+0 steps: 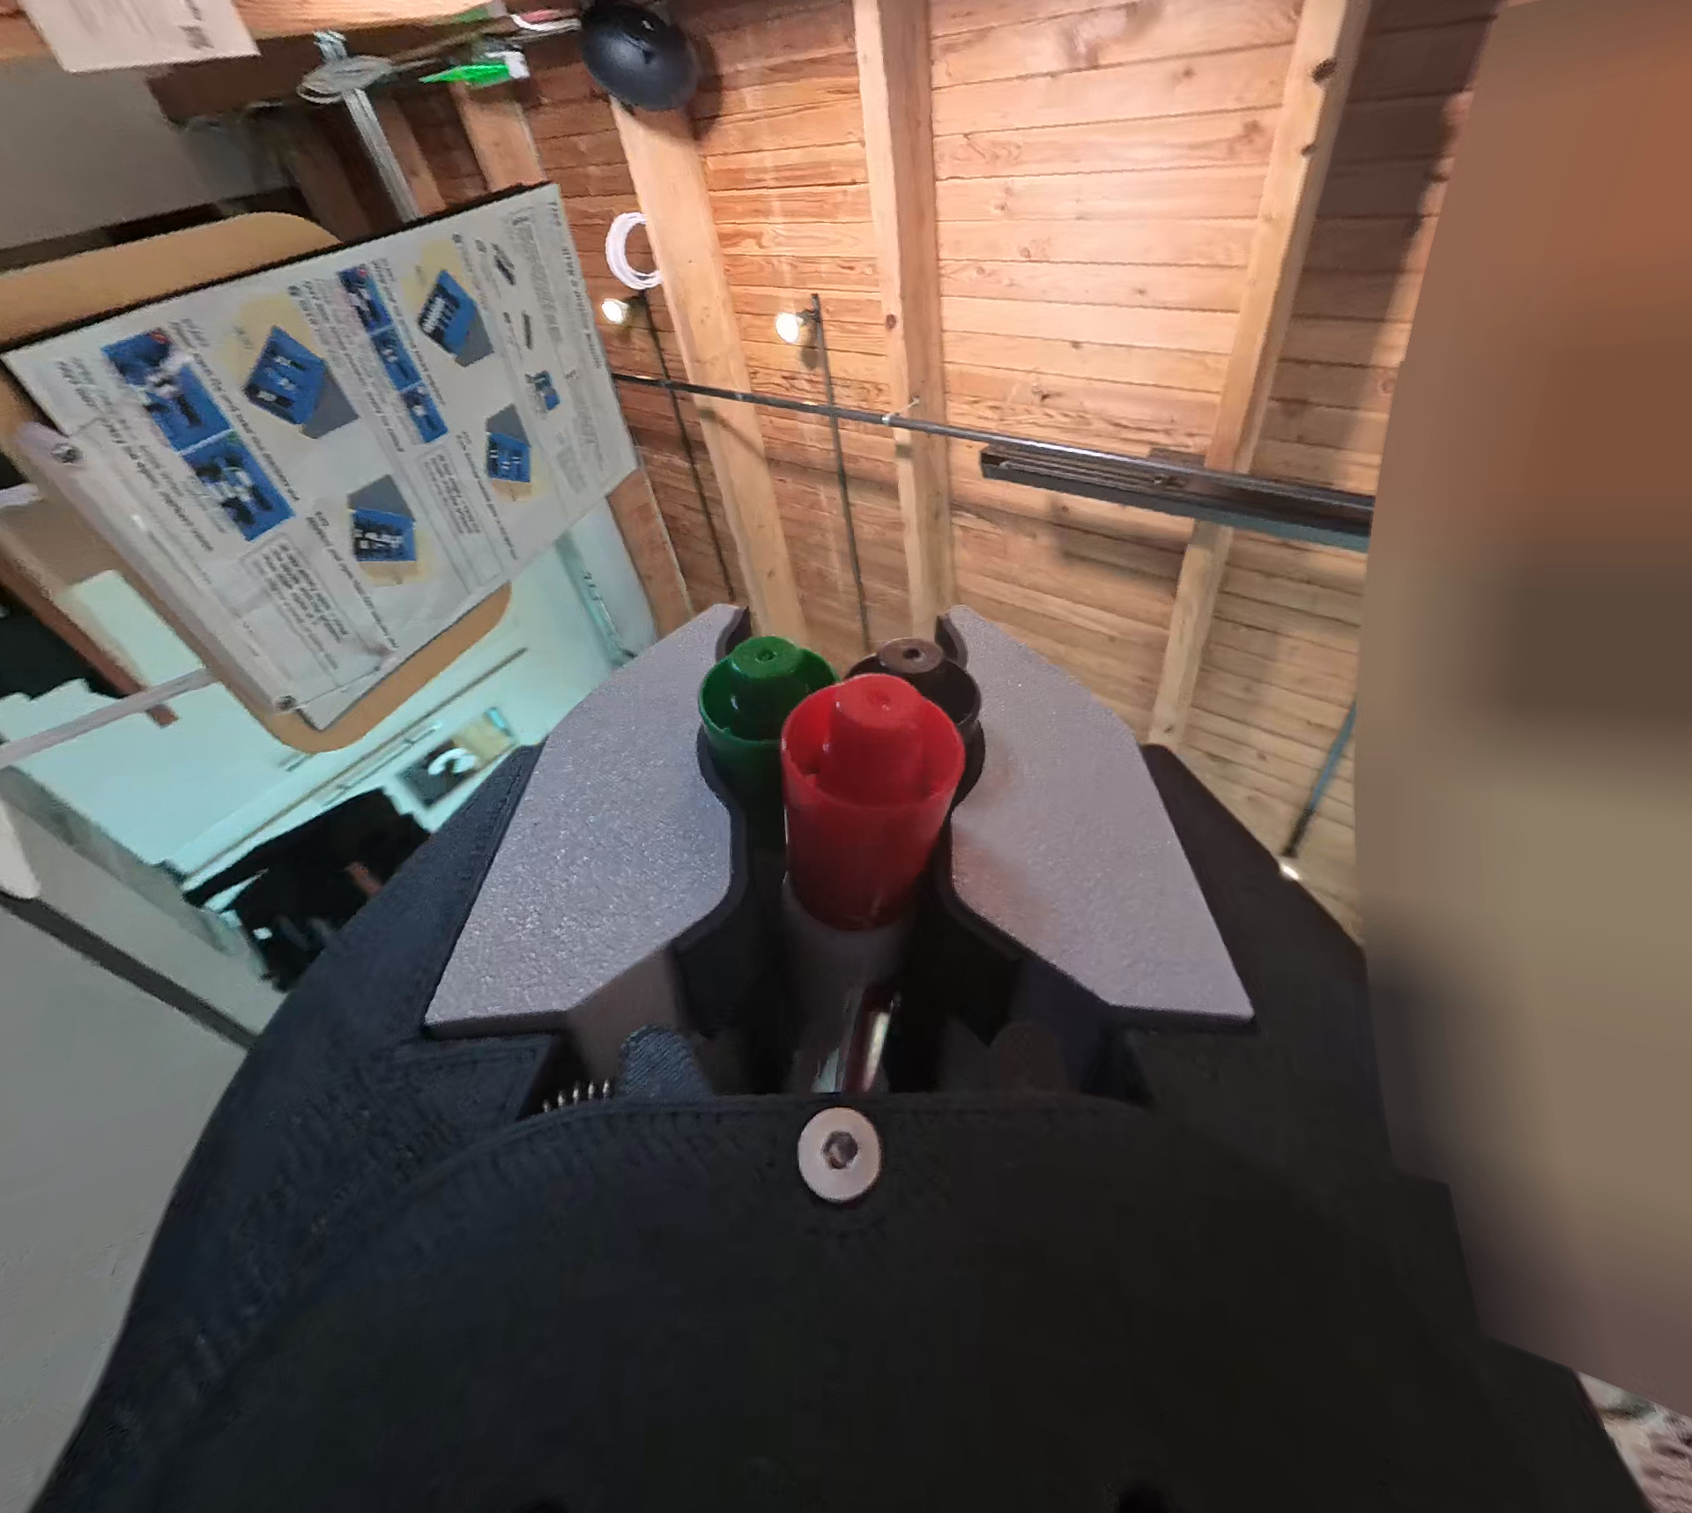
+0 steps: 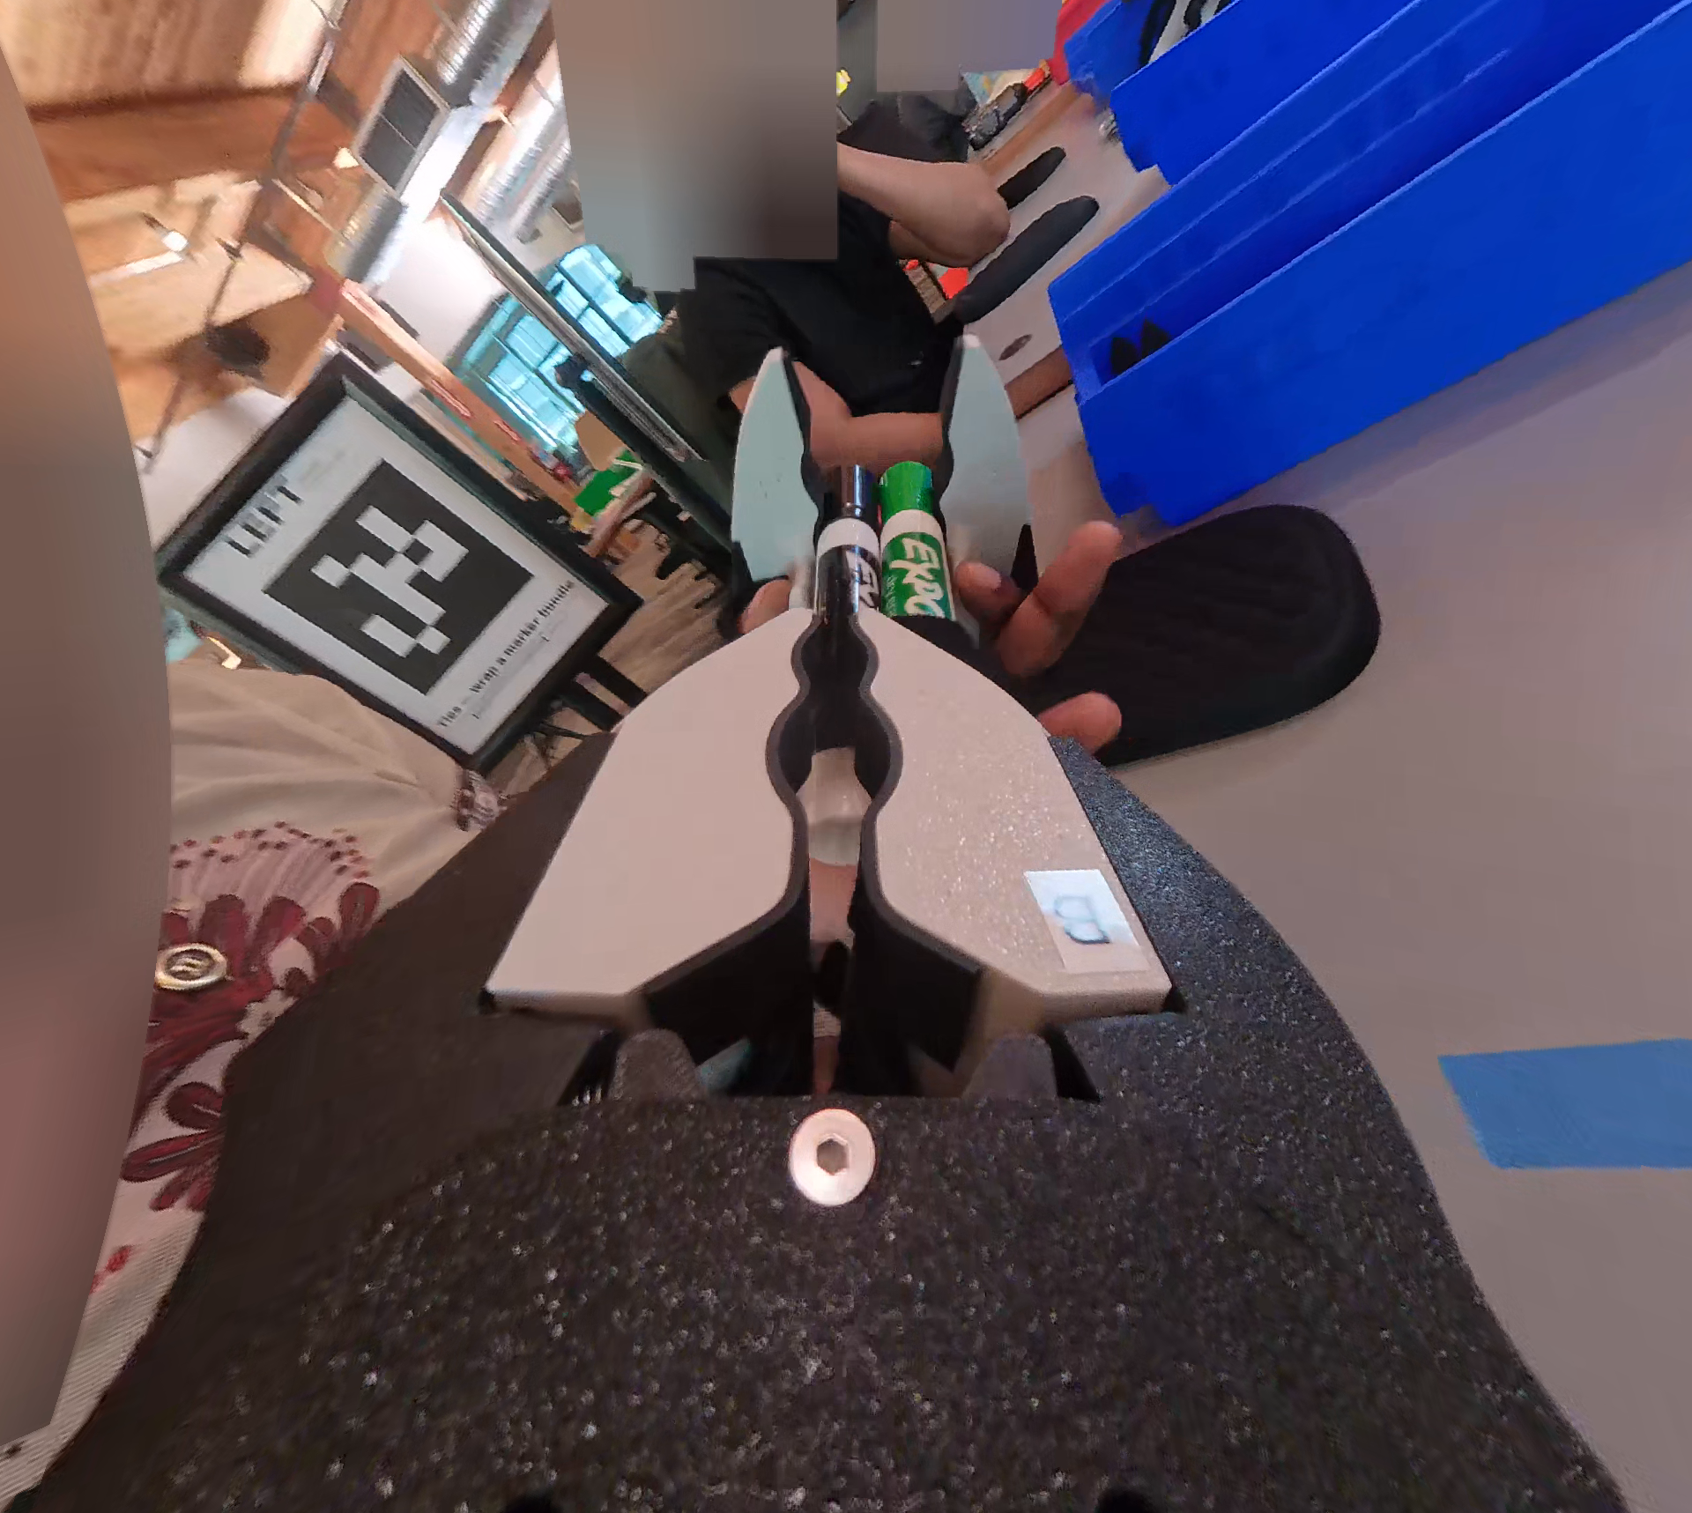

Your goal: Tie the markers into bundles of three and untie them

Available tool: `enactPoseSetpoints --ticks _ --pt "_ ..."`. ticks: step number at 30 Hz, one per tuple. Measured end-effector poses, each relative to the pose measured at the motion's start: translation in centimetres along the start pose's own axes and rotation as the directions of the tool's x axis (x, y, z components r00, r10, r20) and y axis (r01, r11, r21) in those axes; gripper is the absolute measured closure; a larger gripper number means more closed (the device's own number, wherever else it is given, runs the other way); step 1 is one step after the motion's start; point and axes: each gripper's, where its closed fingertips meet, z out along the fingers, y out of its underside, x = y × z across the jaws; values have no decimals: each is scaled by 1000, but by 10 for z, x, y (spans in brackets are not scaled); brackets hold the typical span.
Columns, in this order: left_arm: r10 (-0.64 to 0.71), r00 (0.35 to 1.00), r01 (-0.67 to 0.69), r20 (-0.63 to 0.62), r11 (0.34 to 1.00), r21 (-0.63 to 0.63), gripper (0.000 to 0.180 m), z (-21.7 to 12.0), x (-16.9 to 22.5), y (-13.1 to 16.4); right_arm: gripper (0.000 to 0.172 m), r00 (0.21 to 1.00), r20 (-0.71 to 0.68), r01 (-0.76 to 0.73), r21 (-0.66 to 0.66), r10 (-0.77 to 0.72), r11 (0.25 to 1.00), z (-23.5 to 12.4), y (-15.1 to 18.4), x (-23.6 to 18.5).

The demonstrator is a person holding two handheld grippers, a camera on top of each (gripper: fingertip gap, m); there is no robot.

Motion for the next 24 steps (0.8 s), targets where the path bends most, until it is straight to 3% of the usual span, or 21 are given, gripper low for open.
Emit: enactPoseSetpoints --ticks 6,14,18,24 --pt "-18 1000 18 5 1000 -20 142 -6 -8 6 168 999 -29 29 -25 -30 999 -1 0 8" --pt "-89 993 89 72 996 -5 142 -8 -16 4 152 906 -94 404 -100 -413 909 -1 6 1" --pt "-110 990 110 87 994 8 142 -9 -21 3 131 792 -104 577 -190 -601 794 0 14 -2" --pt "-161 985 160 68 987 24 141 -8 -21 4 112 556 -89 765 -334 -826 551 -4 20 -2"
